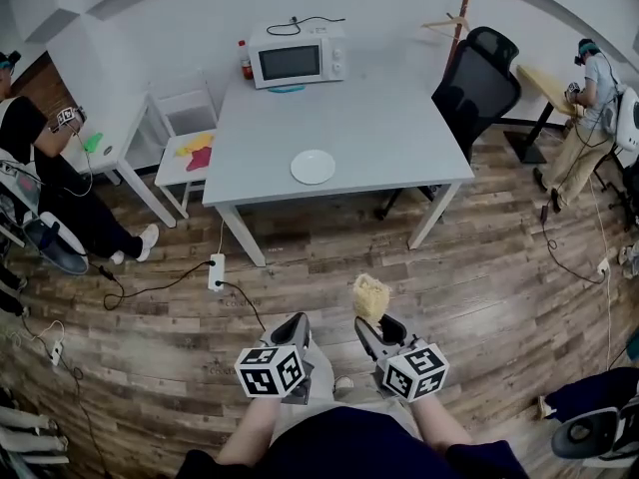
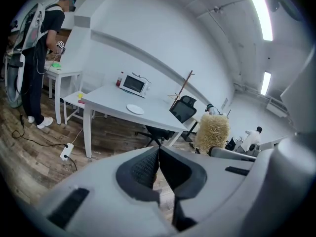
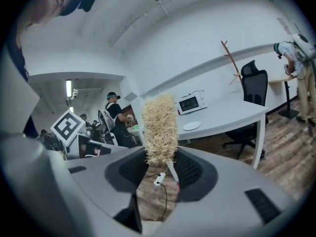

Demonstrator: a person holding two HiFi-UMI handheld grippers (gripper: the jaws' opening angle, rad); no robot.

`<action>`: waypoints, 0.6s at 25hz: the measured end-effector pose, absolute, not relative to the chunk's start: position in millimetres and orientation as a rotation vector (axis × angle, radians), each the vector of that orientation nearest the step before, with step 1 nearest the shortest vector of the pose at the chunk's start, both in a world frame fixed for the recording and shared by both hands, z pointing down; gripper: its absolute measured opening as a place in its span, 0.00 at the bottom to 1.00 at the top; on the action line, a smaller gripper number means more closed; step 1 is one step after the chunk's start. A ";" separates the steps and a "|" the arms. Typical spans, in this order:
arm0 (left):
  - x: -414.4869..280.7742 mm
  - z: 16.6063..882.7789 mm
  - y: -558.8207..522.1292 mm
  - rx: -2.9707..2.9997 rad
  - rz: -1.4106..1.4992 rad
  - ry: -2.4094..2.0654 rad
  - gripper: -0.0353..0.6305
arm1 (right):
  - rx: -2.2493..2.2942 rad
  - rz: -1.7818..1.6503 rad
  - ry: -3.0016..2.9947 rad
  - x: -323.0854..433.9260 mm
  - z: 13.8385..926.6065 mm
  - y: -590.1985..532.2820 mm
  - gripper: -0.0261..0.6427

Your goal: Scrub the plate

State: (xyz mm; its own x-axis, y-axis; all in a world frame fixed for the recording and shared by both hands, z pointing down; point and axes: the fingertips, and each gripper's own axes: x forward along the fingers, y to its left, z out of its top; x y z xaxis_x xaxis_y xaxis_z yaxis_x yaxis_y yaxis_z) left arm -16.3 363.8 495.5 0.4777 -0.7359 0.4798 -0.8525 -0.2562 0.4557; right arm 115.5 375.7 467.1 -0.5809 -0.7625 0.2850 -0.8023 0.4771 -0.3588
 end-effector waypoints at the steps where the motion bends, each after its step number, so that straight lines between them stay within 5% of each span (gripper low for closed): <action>1: -16.3 495.2 362.7 2.045 0.217 -1.312 0.08 | 1.389 0.715 -2.626 115.9 467.6 375.0 0.28; 15: -24.2 502.5 282.9 2.054 0.223 -1.291 0.08 | 1.394 0.696 -2.596 108.0 472.1 297.2 0.28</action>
